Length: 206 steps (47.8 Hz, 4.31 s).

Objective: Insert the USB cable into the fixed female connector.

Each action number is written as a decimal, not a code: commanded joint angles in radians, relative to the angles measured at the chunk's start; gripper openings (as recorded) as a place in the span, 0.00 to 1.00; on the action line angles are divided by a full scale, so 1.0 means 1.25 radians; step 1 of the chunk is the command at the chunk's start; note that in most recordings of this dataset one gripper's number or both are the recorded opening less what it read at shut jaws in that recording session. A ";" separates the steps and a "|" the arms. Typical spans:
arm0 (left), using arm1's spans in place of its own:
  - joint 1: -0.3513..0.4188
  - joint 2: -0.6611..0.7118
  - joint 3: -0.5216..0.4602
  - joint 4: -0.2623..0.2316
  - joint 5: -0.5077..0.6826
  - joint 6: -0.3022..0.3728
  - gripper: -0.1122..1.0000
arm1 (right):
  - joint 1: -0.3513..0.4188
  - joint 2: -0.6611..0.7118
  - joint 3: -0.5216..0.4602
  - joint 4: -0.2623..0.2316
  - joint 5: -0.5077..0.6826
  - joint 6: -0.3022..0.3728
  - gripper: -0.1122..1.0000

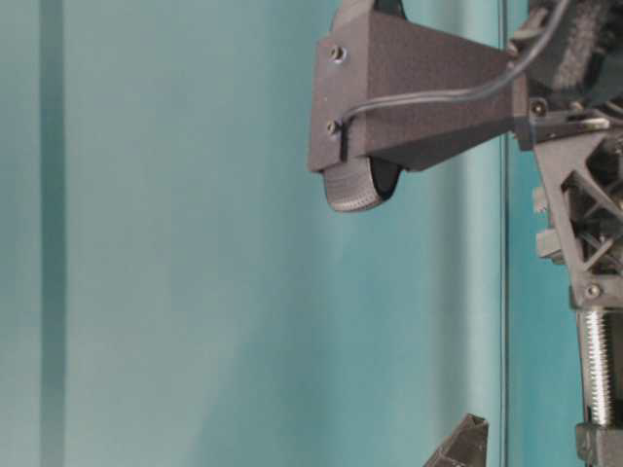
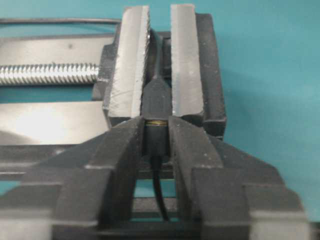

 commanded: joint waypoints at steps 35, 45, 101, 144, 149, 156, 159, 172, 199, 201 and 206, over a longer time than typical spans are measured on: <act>-0.001 -0.011 -0.006 0.004 -0.002 0.001 0.11 | 0.052 -0.067 -0.020 0.059 -0.011 -0.002 0.62; -0.001 -0.011 -0.007 0.004 -0.002 0.000 0.11 | 0.082 -0.092 -0.027 0.059 -0.016 -0.013 0.63; -0.001 -0.025 -0.006 0.004 0.000 -0.005 0.11 | 0.151 -0.296 0.237 -0.031 0.187 -0.101 0.64; -0.007 -0.025 0.017 0.004 0.005 -0.007 0.11 | 0.180 -0.595 0.610 -0.259 0.401 0.060 0.64; -0.012 -0.023 0.018 0.004 0.021 -0.009 0.11 | 0.180 -0.650 0.668 -0.299 0.427 0.063 0.63; -0.053 -0.023 0.009 0.004 0.060 -0.011 0.11 | 0.180 -0.757 0.761 -0.341 0.443 0.066 0.64; -0.066 -0.023 0.004 0.004 0.070 -0.011 0.11 | 0.180 -0.826 0.814 -0.361 0.445 0.066 0.64; -0.094 -0.022 -0.022 0.004 0.070 -0.010 0.11 | 0.168 -1.128 0.992 -0.501 0.460 0.052 0.64; -0.130 0.039 -0.077 0.004 0.070 -0.010 0.12 | -0.436 -1.314 0.987 -0.815 0.983 -0.047 0.64; -0.136 0.043 -0.080 0.004 0.070 -0.010 0.12 | -0.448 -1.314 0.990 -0.815 0.994 -0.038 0.64; -0.150 0.047 -0.081 0.004 0.069 -0.010 0.11 | -0.449 -1.316 1.014 -0.815 0.987 0.001 0.63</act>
